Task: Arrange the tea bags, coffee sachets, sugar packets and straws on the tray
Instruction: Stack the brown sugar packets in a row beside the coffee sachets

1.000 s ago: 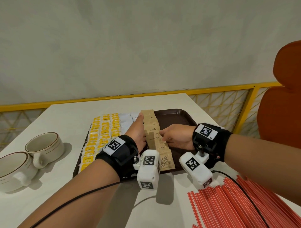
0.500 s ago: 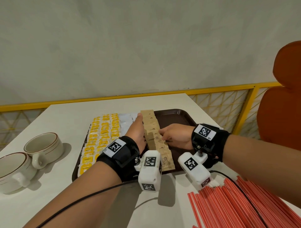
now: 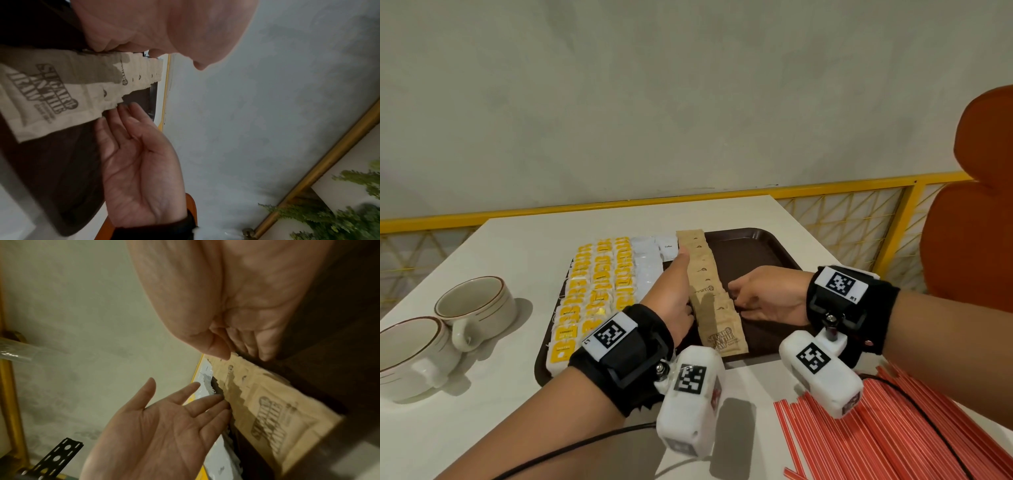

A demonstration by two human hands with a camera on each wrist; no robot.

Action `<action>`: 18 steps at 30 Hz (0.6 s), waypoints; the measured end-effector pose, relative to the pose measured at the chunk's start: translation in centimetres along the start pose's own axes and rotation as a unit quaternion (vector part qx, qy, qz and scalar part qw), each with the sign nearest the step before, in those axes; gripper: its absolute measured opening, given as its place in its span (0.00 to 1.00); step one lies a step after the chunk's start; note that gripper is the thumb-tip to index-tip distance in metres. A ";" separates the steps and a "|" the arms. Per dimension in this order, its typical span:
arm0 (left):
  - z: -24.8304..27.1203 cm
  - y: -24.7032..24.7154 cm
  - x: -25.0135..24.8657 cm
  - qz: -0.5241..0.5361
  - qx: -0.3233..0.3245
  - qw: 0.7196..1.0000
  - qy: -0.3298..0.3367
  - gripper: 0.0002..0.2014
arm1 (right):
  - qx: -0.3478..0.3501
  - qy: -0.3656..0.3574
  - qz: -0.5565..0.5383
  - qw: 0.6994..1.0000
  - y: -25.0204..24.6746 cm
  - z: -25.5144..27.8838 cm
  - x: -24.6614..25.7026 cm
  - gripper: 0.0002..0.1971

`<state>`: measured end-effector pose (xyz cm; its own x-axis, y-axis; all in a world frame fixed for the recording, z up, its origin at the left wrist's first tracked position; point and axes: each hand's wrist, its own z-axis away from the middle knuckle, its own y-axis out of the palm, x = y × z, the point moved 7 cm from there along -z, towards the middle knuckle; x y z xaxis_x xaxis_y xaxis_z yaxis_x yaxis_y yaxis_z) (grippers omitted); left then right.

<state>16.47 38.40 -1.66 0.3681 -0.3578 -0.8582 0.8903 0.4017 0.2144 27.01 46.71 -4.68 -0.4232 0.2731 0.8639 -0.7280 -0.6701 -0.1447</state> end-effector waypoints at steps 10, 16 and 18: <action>0.4 0.2 0.2 -0.014 -0.005 1.000 0.026 0.29 | 0.019 -0.012 -0.054 0.998 1.6 0.4 -0.2 0.23; 0.6 0.2 0.0 -0.023 -0.016 0.999 0.033 0.29 | 0.029 -0.024 -0.056 0.998 1.6 0.2 0.0 0.22; 0.8 0.2 0.1 -0.021 -0.013 0.999 0.031 0.28 | 0.028 -0.026 -0.062 0.997 1.5 0.6 0.1 0.22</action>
<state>16.93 37.74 -1.34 0.3117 -0.3225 -0.8938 0.8971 0.4098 0.1649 26.18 45.28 -4.56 -0.3021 0.3209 0.8976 -0.7406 -0.6719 -0.0091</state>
